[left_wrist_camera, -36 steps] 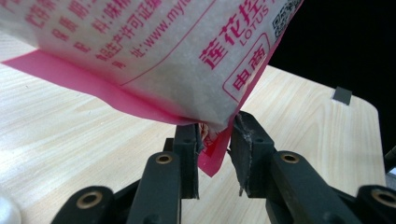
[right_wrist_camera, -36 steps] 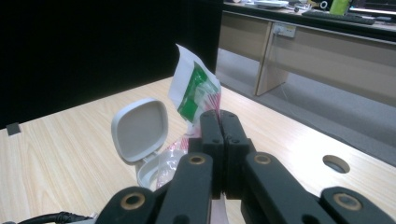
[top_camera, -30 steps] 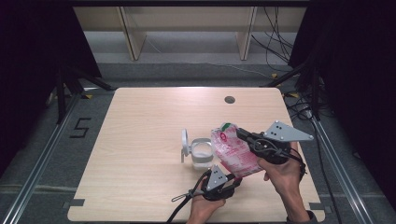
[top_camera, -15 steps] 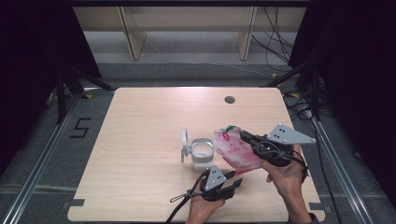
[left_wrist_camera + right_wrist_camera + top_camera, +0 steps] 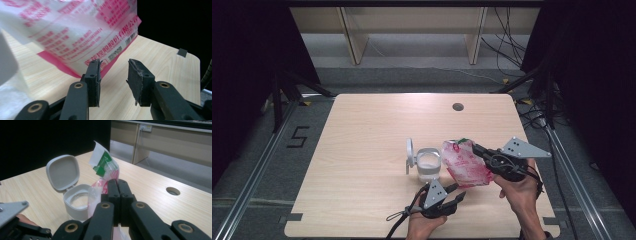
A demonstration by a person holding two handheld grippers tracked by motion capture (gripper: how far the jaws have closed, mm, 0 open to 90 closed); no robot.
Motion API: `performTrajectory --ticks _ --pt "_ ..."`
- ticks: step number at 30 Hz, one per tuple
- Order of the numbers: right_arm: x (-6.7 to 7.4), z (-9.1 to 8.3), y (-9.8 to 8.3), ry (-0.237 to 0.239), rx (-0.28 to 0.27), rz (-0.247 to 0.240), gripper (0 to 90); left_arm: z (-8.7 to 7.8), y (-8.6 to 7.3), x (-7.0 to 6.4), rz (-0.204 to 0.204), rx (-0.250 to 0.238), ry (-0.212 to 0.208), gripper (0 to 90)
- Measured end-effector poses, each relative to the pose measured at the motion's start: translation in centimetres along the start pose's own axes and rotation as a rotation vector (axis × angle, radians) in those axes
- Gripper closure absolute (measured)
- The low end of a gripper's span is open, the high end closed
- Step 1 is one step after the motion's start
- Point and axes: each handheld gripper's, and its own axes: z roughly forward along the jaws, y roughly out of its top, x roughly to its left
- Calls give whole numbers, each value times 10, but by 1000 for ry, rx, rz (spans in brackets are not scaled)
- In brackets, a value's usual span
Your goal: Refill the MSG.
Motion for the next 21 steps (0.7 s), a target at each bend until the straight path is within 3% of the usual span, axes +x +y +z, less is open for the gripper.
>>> performTrajectory --ticks 2,11,13,15,16,17,18,21 --pt "-3 -2 -2 -8 -10 -18 900 -3 1 1 -1 -1 6 621" --pt "-10 -10 -8 -56 -1 12 900 -20 1 10 -10 -23 23 589" --pt "-12 -11 -8 -71 3 -4 900 -24 1 16 -4 -22 22 582" --pt "-14 -12 -9 -81 12 -8 900 -28 0 21 -26 -5 35 580" --pt "-14 -12 -10 -86 16 4 900 -30 1 25 7 3 34 576" --pt "-16 -12 -10 -90 13 -12 900 -31 0 26 -22 -14 36 571" --pt "-16 -12 -12 -97 16 10 900 -34 1 28 -16 -3 48 565" --pt "-19 -14 -14 -130 30 7 900 -38 0 32 1 -12 63 560"
